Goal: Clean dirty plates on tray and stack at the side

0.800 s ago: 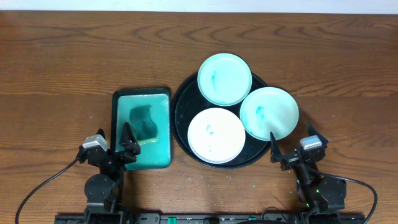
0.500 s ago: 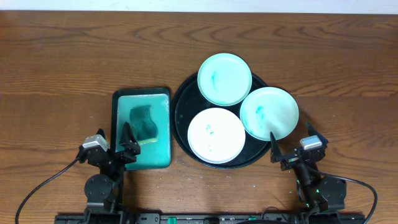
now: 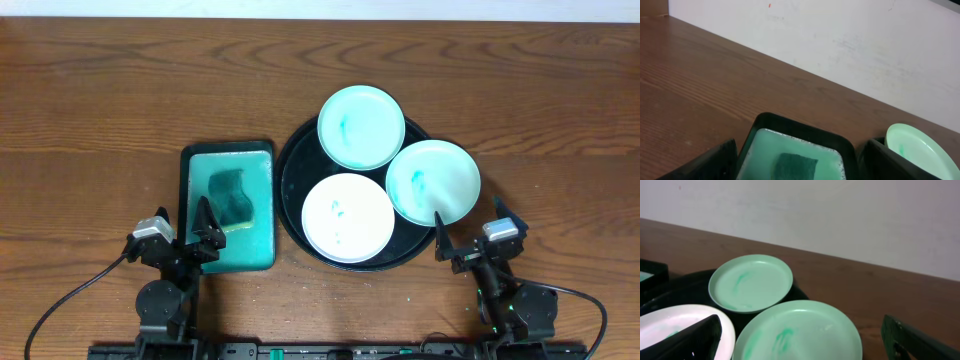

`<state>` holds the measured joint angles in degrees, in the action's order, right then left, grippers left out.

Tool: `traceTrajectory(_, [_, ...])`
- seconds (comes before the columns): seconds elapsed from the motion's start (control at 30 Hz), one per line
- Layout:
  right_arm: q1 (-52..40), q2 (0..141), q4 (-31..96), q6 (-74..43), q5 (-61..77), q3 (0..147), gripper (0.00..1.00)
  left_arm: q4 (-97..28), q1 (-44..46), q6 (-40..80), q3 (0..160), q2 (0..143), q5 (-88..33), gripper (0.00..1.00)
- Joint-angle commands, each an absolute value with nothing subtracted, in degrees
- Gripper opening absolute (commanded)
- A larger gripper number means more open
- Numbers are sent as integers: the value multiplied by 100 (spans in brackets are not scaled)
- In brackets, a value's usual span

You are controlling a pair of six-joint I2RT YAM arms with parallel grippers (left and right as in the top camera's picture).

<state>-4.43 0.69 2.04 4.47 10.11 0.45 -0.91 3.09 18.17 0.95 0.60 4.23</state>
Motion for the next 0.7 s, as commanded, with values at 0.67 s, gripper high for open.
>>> traceTrajectory(0.67, [-416, 45, 325, 64, 1629, 191, 99, 148, 307, 1865, 272, 36, -64, 81])
